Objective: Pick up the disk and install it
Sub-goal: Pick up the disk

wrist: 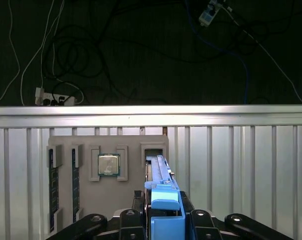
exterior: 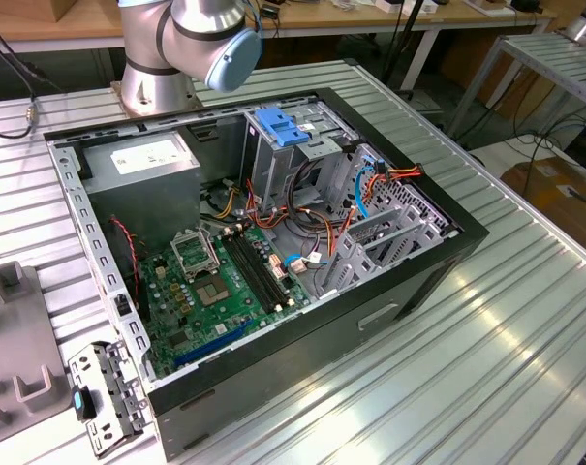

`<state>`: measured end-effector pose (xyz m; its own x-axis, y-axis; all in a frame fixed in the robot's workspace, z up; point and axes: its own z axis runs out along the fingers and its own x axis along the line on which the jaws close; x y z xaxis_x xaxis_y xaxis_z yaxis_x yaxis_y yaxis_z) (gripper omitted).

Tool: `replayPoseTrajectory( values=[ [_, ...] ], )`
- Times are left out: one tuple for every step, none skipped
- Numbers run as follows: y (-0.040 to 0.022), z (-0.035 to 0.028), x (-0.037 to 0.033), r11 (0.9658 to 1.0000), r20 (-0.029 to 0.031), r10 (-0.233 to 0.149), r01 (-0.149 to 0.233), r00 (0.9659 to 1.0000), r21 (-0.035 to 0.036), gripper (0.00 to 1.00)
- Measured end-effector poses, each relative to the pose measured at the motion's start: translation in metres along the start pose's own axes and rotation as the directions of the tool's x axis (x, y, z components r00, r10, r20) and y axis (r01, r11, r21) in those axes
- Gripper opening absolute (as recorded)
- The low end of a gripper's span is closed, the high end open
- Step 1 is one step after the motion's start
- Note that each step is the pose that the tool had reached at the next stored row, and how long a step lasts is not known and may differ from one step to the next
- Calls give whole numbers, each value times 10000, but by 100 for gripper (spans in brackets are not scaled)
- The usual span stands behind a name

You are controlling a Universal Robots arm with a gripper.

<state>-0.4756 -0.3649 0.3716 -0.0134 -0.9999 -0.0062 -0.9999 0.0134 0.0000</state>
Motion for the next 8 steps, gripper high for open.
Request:
replayPoseTrajectory(
  values=[
    [0, -4, 0, 10000, 0, 0, 0, 10000, 0, 37],
    [0, -6, 0, 10000, 0, 0, 0, 10000, 1, 37],
    [0, -10, 0, 10000, 1, 0, 0, 10000, 1, 37],
    [0, -13, 0, 10000, 1, 0, 0, 10000, 2, 37],
    [0, -15, 0, 10000, 1, 0, 0, 10000, 2, 37],
    [0, -20, 0, 10000, 0, 0, 0, 10000, 0, 37],
    [0, -21, 0, 10000, 1, 0, 0, 10000, 2, 37],
    [0, -24, 0, 10000, 0, 0, 0, 10000, 1, 37]
  ],
)
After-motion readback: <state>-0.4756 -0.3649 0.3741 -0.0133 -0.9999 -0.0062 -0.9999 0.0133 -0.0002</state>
